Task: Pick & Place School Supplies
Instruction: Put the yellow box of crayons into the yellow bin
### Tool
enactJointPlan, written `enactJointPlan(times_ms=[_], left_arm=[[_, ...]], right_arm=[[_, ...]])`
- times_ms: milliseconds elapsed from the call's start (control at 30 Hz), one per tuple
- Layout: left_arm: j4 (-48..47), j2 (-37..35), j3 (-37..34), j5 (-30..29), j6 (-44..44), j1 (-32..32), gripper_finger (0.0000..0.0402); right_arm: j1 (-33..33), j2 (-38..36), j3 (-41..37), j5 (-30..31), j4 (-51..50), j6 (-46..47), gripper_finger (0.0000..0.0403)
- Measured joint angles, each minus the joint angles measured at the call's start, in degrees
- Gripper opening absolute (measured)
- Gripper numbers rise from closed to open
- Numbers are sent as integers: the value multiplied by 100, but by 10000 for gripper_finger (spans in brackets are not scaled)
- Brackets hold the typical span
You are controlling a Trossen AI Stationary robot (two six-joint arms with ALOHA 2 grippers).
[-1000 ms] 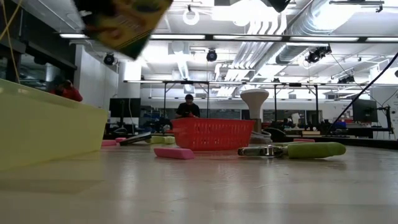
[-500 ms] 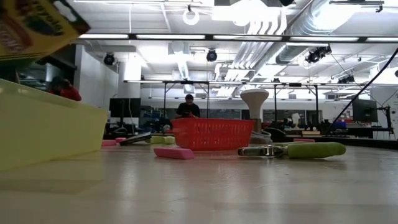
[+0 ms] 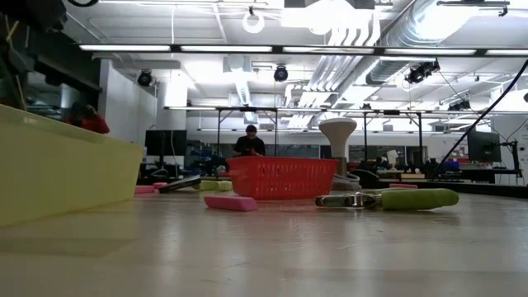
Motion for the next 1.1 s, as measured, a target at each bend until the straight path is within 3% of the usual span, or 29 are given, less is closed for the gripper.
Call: enactJointPlan(times_ms=[233,667,900,1100], left_arm=[[366,470,-2,555,1104,158,35],[370,667,-7,647,1773,410,112],[363,662,-7,472,2105,523,119],[344,662,-7,-50,2503,636,120]], right_arm=[[1,0,0,84,0,190,192],[7,0,0,62,-3,271,192],[7,0,0,55,-5,256,192],[7,0,0,55,-7,256,192]])
